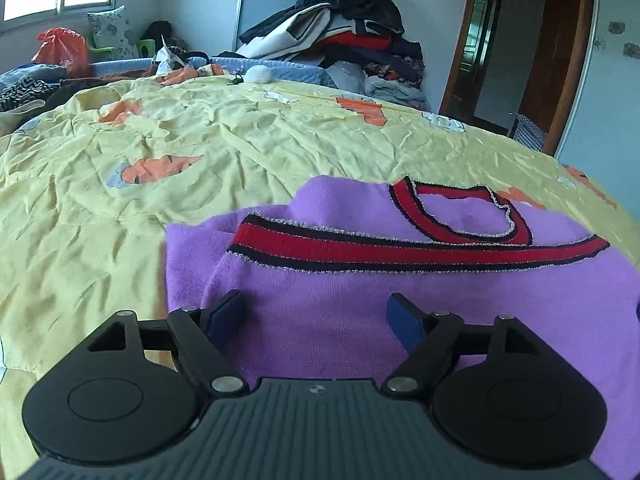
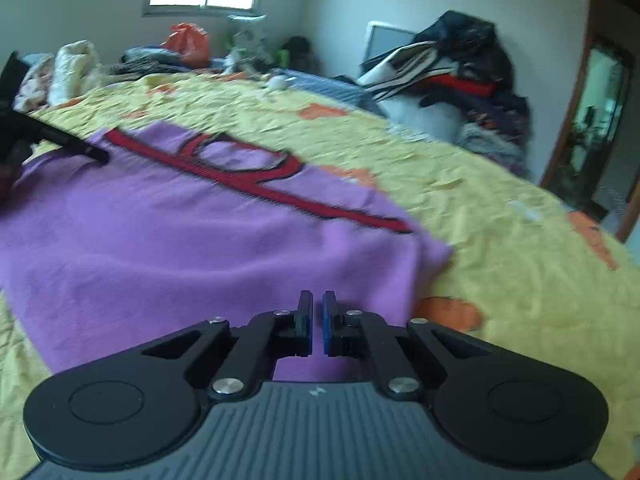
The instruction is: Fold small clothes
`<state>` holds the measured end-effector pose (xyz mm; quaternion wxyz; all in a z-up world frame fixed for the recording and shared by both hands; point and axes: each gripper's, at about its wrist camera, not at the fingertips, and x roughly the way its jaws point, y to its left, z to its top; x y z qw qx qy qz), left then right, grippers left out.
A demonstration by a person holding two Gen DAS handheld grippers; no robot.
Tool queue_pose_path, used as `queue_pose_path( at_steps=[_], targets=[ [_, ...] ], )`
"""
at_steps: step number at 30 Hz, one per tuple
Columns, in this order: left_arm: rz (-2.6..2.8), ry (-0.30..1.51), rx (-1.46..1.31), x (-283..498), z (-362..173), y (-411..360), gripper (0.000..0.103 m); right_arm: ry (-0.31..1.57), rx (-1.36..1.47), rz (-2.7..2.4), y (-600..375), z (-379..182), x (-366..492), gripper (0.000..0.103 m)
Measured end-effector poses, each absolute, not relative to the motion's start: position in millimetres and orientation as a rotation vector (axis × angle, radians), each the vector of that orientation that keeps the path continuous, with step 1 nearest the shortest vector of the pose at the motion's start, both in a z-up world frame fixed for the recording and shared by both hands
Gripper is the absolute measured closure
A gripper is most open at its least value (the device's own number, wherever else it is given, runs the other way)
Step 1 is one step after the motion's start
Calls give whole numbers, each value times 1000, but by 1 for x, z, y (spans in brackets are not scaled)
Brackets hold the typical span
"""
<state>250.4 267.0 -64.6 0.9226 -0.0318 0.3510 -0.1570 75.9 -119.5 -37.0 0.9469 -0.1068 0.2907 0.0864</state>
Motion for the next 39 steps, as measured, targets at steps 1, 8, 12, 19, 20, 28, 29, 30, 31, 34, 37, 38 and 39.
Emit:
queue_pose_path(
  at_steps=[1, 8, 12, 19, 20, 28, 29, 30, 31, 34, 37, 38, 39],
  targets=[
    [-323, 721, -63, 250, -65, 267, 23, 585, -212, 162, -125, -34, 75, 98],
    [-336, 725, -57, 251, -66, 265, 16, 607, -119, 111, -154, -11, 71, 91],
    [-328, 736, -59, 250, -64, 264, 16, 634, -139, 164, -127, -26, 81, 65],
    [-345, 773, -117, 211, -49, 273, 7, 675, -91, 210, -92, -36, 71, 31],
    [-345, 777, -120, 202, -49, 274, 6, 686, -110, 228, -87, -39, 67, 31],
    [-194, 774, -20, 147, -70, 300, 0, 730, -88, 204, -119, -48, 30, 19],
    [-170, 784, -23, 144, -68, 306, 1, 738, -85, 197, -121, -45, 26, 18],
    [-163, 787, -37, 139, -66, 311, 4, 740, -85, 191, -121, -43, 22, 18],
    [-162, 795, -52, 136, -64, 315, 4, 736, -88, 186, -120, -39, 19, 18],
    [-162, 808, -81, 130, -60, 321, 4, 705, -93, 174, -114, -32, 15, 18],
    [-146, 818, -98, 132, -60, 322, 4, 693, -79, 176, -107, -32, 21, 18],
    [-141, 818, -98, 133, -59, 323, 4, 689, -73, 184, -104, -32, 23, 18],
    [-135, 821, -92, 131, -60, 321, 3, 686, -71, 196, -102, -33, 25, 16]
  ],
)
